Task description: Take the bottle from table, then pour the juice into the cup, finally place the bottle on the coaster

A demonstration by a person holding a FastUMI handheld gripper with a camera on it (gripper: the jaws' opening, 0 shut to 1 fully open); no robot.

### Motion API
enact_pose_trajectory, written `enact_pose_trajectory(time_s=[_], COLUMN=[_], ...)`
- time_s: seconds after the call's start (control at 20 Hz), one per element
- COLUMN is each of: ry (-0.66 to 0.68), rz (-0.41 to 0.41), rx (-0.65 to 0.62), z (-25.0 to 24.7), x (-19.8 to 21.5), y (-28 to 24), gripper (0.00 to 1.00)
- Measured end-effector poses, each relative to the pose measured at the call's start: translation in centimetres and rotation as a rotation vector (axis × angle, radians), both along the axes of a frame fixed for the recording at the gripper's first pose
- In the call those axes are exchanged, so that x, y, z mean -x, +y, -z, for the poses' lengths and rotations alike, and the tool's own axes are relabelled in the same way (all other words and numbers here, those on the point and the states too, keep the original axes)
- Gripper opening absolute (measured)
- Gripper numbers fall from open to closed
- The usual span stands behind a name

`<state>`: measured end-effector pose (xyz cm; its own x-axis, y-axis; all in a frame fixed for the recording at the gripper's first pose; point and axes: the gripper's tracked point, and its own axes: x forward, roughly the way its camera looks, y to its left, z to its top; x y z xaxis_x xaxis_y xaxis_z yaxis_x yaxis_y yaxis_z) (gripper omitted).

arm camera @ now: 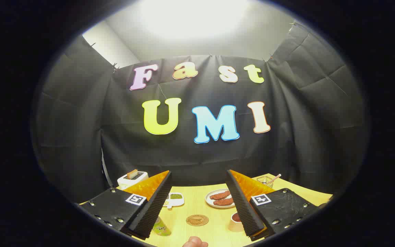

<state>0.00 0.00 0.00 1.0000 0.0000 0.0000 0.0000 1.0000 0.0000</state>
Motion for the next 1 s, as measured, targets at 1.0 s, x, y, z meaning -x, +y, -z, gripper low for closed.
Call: enact_pose_trajectory(time_s=[1.0], ry=[0.021], rz=[0.012], rx=[0.05], z=[0.8], x=[0.2], y=[2.4], gripper=[0.96])
